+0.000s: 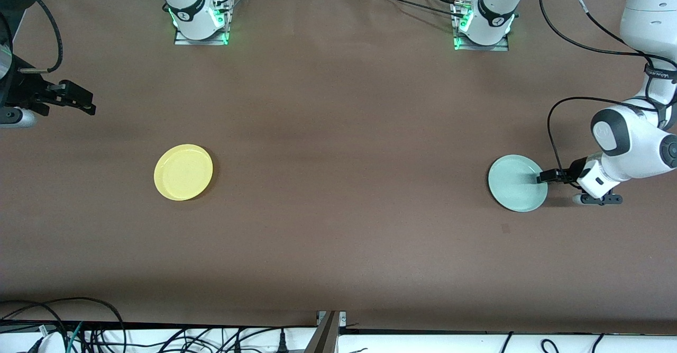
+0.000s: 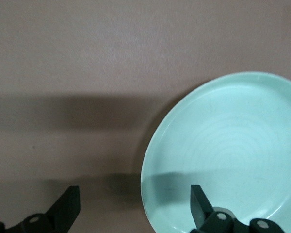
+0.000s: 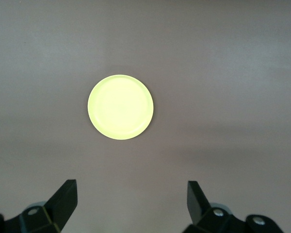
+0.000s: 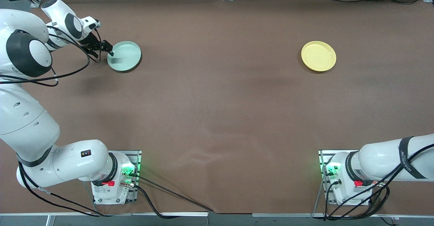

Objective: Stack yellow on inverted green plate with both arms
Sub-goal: 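Lower the left gripper to the green plate's rim and grasp it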

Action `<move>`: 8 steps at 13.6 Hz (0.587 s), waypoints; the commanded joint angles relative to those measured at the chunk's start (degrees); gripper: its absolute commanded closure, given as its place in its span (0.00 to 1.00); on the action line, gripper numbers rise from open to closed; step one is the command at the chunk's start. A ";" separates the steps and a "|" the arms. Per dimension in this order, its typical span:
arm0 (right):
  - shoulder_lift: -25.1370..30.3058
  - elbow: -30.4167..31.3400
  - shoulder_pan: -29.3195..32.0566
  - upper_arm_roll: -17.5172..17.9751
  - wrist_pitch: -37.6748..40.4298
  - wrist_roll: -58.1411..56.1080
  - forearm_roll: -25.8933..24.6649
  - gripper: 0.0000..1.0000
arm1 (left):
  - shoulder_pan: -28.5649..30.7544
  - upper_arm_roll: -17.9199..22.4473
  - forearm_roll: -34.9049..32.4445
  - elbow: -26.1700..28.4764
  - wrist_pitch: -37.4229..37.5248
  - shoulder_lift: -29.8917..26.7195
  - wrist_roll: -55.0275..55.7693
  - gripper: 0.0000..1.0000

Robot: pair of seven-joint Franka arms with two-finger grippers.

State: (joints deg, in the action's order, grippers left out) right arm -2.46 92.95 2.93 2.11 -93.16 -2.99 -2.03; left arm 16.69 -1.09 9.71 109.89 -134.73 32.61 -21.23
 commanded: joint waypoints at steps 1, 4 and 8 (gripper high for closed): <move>0.27 -0.66 0.15 0.26 0.97 -0.08 0.10 0.00 | 0.72 -0.49 3.99 3.66 -2.38 -1.24 -3.55 0.00; 0.27 -0.57 0.15 0.17 0.97 -0.17 0.10 0.00 | 0.72 -0.49 4.00 3.84 -2.47 -1.24 -3.55 0.09; 0.35 -0.57 0.15 0.17 0.97 -0.08 0.10 0.00 | 0.37 -0.49 4.00 3.85 -2.29 -1.59 -3.55 0.58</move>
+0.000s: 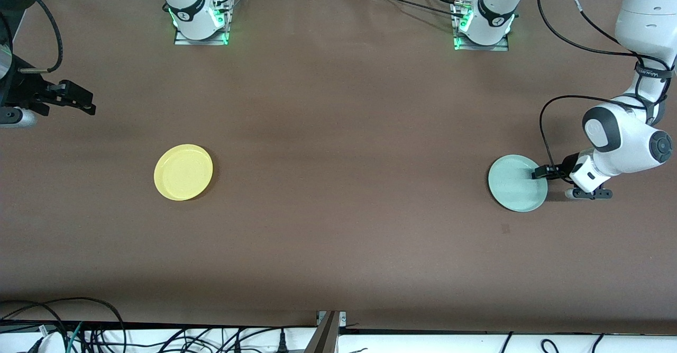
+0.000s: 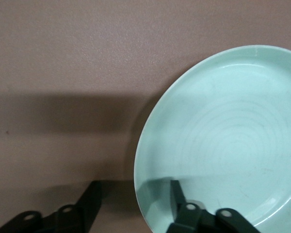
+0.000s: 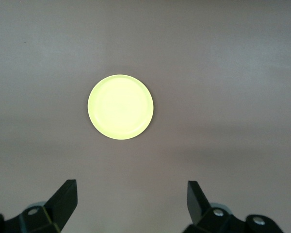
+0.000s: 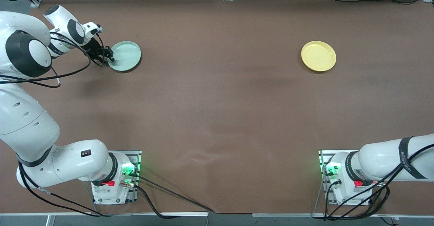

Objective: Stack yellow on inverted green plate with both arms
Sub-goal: 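Lift the green plate with the left gripper and tilt it over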

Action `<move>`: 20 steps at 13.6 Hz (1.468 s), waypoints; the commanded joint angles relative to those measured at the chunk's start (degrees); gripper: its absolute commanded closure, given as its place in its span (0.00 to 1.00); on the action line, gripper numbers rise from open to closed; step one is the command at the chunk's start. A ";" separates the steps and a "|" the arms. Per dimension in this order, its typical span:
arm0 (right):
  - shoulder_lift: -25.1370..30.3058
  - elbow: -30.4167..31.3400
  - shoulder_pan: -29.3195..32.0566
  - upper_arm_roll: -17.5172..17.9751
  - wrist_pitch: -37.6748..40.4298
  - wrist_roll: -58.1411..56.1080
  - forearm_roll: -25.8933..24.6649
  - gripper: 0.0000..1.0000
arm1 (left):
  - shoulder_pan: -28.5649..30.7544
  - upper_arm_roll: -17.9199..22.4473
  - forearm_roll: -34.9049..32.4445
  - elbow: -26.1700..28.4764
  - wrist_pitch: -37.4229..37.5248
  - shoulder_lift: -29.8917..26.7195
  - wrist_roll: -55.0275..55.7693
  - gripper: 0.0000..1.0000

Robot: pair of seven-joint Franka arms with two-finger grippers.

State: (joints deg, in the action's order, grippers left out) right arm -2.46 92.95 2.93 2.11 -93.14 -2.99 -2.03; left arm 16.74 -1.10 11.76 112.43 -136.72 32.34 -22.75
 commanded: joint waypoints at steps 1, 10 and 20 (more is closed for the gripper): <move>0.35 -0.57 0.15 0.26 0.94 -0.08 0.10 0.00 | 0.31 -0.48 1.95 1.30 -0.30 -1.31 -2.03 0.68; 0.35 -0.57 0.15 0.26 0.94 -0.08 0.10 0.00 | -3.11 -1.10 0.98 -1.50 3.56 -7.72 -1.68 1.00; 0.35 -0.57 0.15 0.26 1.03 -0.17 0.10 0.00 | -20.76 -2.24 -14.53 -11.34 -4.07 -6.94 -0.02 1.00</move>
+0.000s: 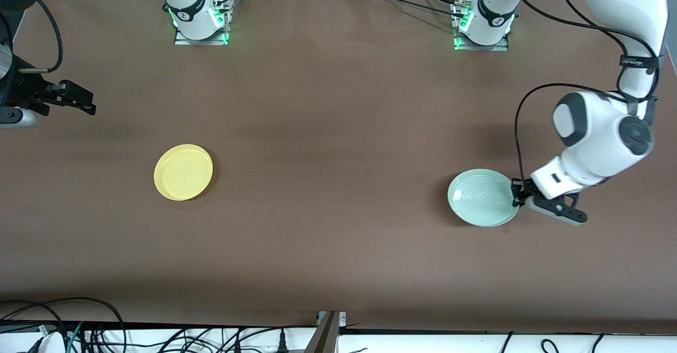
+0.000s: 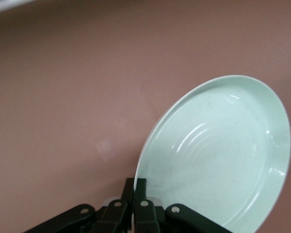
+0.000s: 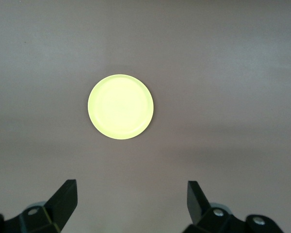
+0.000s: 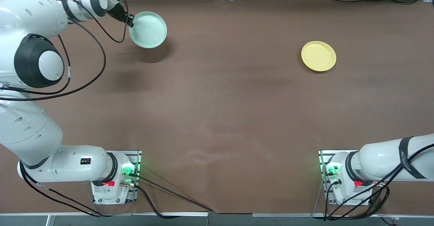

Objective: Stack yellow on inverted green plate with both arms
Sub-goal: 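Lift the green plate with the left gripper and tilt it over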

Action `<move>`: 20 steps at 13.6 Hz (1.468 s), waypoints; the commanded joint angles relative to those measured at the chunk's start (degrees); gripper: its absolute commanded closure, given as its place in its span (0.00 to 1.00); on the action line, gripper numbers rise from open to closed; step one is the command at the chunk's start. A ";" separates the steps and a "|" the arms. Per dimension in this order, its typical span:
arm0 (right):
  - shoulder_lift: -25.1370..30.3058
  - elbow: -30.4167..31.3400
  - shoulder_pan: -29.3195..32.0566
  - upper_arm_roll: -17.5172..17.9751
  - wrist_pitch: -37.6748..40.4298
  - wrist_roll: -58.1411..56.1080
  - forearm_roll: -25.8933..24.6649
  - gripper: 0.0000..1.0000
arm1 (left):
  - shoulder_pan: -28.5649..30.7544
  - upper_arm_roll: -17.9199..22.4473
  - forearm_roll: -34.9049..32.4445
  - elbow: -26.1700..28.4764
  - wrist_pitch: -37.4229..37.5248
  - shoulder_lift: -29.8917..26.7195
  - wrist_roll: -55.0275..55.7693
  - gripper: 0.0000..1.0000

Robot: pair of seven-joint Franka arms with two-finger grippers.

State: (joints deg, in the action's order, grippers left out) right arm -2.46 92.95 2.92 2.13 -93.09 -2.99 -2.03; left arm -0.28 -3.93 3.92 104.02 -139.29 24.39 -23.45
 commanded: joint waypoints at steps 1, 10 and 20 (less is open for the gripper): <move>0.35 -0.57 0.15 0.24 0.98 -0.17 0.09 0.00 | -5.33 0.59 -10.12 -5.12 -1.51 1.88 2.51 1.00; 0.44 -0.57 0.15 0.59 0.98 -0.08 0.01 0.00 | -20.19 1.30 -40.63 -17.88 -1.51 9.88 21.84 1.00; 0.44 -0.66 0.15 0.68 0.98 -0.26 0.01 0.00 | -32.57 1.47 -72.62 -20.78 12.26 14.27 45.74 1.00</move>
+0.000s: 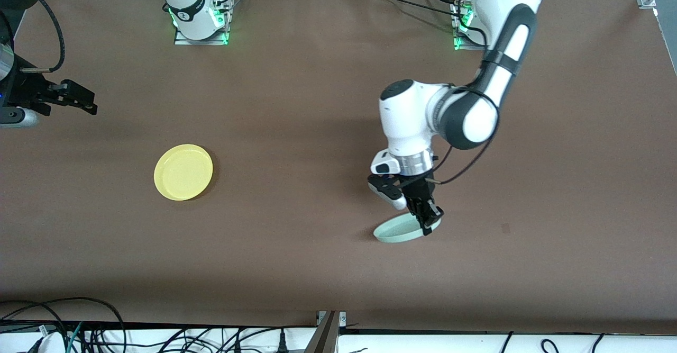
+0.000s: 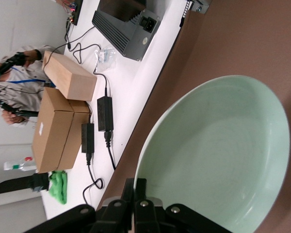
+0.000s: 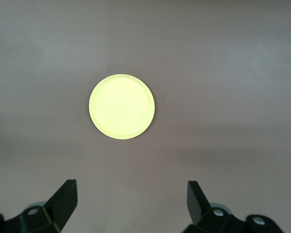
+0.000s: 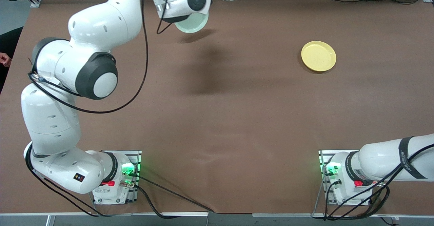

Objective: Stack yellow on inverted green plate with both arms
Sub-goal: 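Lift the green plate with the left gripper and tilt it over, then lower the flipped green plate upside down onto the table, left gripper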

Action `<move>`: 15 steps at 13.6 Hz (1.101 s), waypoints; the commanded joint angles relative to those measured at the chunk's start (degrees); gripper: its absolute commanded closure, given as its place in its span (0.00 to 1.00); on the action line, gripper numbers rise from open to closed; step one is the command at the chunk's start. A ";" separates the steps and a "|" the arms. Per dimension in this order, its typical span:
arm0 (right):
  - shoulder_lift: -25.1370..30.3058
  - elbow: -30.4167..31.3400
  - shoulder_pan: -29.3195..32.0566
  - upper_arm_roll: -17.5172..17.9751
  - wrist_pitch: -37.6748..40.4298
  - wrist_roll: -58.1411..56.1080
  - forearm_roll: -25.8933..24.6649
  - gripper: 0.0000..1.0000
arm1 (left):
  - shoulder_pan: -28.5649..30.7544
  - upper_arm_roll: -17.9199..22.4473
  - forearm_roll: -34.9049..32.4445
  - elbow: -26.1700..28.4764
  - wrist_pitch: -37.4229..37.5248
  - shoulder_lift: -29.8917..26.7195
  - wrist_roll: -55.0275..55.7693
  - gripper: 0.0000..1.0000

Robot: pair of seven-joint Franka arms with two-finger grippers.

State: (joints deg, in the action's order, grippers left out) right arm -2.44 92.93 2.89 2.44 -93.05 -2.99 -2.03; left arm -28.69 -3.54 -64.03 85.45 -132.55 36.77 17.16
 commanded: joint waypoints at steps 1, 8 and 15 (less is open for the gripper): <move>0.42 -0.65 0.10 0.38 0.86 -0.26 0.00 0.00 | -6.44 1.08 -7.84 -2.13 9.73 2.68 9.08 1.00; 0.42 -0.65 0.10 1.08 0.94 -0.35 0.00 0.00 | -16.39 0.99 -13.14 -4.15 27.78 7.87 18.08 1.00; 0.42 -0.65 0.10 1.08 0.94 -0.44 0.00 0.00 | -20.70 0.38 -13.93 -4.15 32.88 11.56 24.84 1.00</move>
State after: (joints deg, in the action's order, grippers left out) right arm -2.42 92.92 2.87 3.26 -93.05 -2.99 -2.03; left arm -48.33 -3.16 -77.07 83.21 -100.72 46.43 40.22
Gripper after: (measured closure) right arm 0.000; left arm 0.969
